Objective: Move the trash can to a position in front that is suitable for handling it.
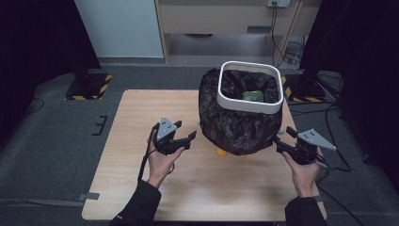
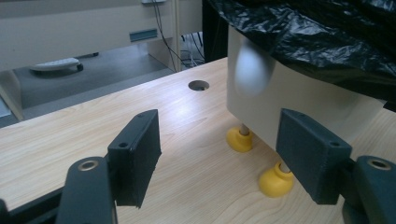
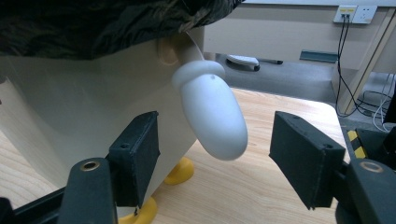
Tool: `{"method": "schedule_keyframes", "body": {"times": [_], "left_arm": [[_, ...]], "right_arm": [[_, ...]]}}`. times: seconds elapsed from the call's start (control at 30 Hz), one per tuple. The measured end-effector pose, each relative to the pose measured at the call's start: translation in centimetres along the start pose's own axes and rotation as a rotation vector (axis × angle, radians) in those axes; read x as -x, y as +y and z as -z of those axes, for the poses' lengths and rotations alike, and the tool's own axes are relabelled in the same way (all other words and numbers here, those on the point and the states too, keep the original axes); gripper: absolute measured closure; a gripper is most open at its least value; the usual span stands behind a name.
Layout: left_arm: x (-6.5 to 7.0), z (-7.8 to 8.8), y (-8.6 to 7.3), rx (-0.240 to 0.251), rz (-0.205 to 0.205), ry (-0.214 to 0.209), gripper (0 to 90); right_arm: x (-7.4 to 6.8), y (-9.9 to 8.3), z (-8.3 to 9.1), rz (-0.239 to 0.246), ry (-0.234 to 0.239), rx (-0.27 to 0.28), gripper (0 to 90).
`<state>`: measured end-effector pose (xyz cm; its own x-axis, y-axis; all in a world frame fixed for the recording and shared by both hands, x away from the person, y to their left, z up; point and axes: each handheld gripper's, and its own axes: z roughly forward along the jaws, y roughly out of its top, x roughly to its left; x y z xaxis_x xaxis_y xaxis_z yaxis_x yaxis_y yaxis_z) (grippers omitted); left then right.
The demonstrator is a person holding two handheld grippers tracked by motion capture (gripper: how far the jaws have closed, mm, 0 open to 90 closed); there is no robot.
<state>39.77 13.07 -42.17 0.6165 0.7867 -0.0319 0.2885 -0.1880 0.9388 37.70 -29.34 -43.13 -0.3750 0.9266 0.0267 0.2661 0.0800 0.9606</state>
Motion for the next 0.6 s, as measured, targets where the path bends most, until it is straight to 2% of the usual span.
{"method": "schedule_keyframes", "body": {"times": [0.27, 0.37, 0.6], "left_arm": [[0.6, -1.4, 0.6, -0.004, -0.007, -0.01, 31.1], [0.8, -1.6, 0.7, 0.008, -0.006, -0.018, 31.3], [0.8, -2.2, 0.9, 0.01, 0.002, -0.027, 32.7]], "right_arm": [[0.3, 0.4, -0.3, 0.007, 0.003, 0.007, 36.4], [0.3, 0.4, -0.4, -0.003, 0.006, 0.013, 37.1], [0.0, 0.8, -0.7, 0.016, 0.025, 0.019, 43.2]]}}
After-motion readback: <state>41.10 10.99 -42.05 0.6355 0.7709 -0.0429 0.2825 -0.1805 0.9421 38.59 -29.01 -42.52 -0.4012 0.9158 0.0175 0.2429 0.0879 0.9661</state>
